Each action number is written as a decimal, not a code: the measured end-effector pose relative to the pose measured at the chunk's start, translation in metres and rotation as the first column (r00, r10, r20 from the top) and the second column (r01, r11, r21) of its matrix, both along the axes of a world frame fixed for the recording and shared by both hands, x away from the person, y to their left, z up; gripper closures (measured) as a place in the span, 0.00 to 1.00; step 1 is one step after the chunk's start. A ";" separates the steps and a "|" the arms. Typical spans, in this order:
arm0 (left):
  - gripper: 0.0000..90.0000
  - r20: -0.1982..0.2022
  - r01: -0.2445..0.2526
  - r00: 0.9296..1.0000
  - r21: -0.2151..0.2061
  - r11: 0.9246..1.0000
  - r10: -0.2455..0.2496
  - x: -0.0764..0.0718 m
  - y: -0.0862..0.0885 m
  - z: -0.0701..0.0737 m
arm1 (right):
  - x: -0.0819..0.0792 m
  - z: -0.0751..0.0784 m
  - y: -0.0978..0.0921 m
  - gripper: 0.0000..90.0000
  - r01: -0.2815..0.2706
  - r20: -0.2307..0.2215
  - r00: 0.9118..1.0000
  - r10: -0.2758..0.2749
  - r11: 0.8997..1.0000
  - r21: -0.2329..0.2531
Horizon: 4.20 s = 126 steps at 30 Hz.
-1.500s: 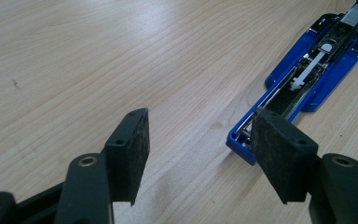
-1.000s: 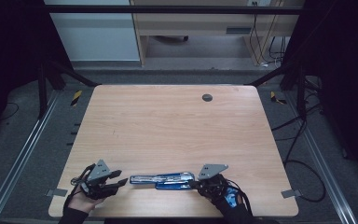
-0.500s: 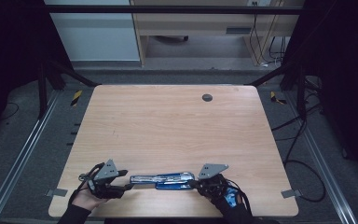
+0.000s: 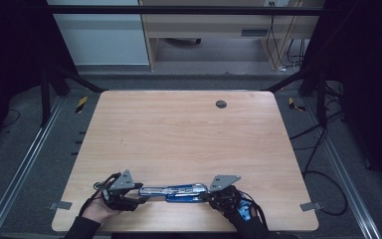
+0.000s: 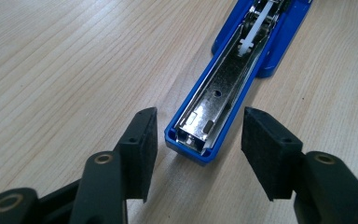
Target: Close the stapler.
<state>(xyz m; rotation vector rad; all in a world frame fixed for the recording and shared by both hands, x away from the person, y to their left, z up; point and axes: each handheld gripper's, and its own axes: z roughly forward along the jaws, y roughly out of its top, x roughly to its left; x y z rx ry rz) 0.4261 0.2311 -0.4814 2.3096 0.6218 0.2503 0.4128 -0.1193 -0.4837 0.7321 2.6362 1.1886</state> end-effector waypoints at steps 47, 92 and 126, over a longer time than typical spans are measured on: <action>0.58 0.013 0.052 0.999 0.033 0.998 -0.053 0.003 -0.006 0.013 | 0.005 -0.004 0.003 1.00 0.002 0.002 1.000 -0.002 1.000 -0.014; 0.61 0.016 0.072 0.997 0.027 0.997 -0.072 0.005 -0.008 0.030 | 0.005 -0.004 0.004 1.00 0.001 0.003 1.000 -0.001 1.000 -0.012; 0.61 0.018 0.064 0.998 0.015 0.998 -0.064 0.004 -0.007 0.029 | 0.022 0.028 0.066 1.00 -0.036 0.067 0.997 0.026 0.987 0.157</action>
